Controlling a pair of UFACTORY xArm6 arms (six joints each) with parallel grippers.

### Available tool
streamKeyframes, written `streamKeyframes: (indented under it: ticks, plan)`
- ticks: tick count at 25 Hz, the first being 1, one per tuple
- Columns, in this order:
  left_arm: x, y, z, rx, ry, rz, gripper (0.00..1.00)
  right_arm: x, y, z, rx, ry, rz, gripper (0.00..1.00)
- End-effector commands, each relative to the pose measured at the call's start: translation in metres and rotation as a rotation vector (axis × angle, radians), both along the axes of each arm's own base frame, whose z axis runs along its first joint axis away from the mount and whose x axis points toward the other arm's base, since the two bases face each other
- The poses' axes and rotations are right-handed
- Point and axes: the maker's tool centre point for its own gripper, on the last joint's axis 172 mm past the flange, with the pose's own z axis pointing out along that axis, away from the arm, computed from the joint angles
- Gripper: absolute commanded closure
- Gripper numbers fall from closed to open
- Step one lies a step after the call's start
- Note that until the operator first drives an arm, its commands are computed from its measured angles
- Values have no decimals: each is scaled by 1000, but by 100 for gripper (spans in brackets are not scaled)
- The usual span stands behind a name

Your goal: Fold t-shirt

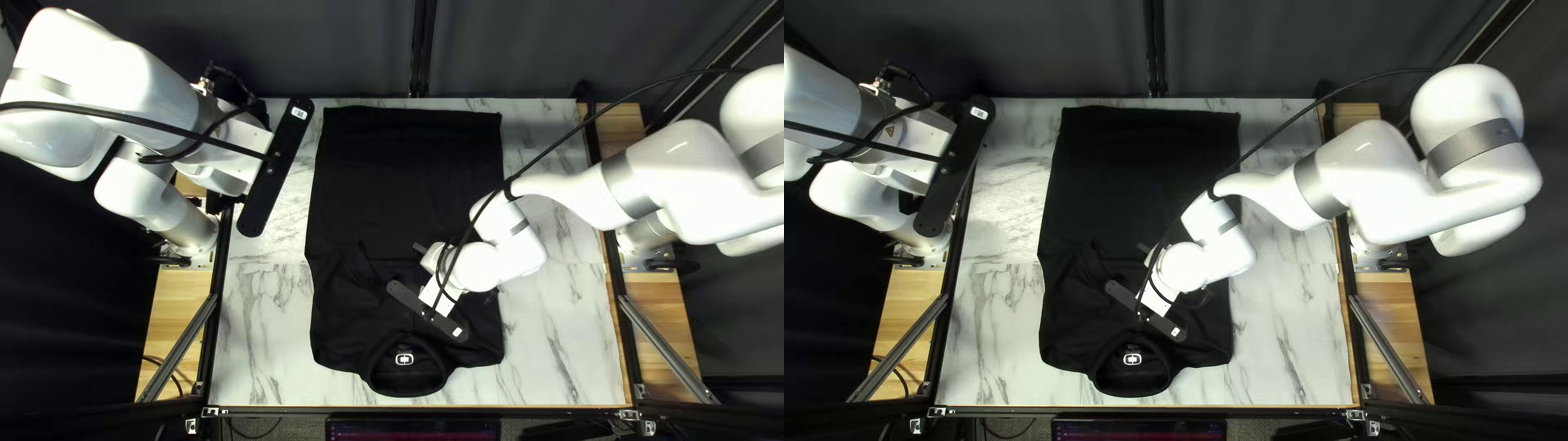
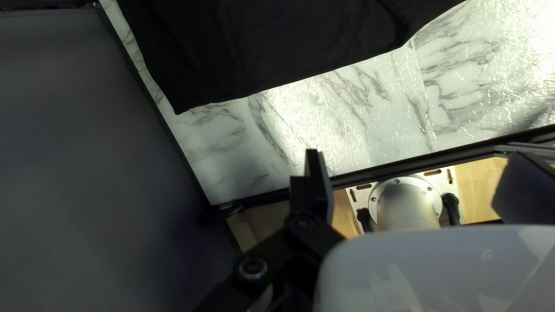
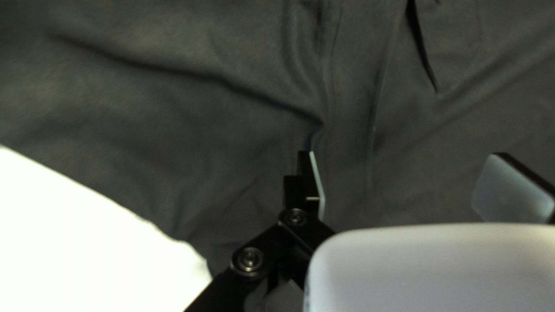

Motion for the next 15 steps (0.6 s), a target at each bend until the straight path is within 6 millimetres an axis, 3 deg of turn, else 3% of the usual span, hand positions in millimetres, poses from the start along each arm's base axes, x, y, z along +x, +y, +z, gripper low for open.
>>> streamKeyframes:
  ticks: [1, 6, 9, 15]
  plan:
    - [0, 0, 0, 0, 0, 0, 0, -32, -44, 43, 49, 5, -26, 0]
    - [0, 0, 0, 0, 0, 0, 0, -51, -93, 107, 128, 15, -130, 0]
    - [0, 0, 0, 0, 0, 0, 0, -55, -119, 132, 200, 39, -237, 0]
    - [0, 0, 0, 0, 0, 0, 0, -55, -119, 132, 200, 39, -237, 0]
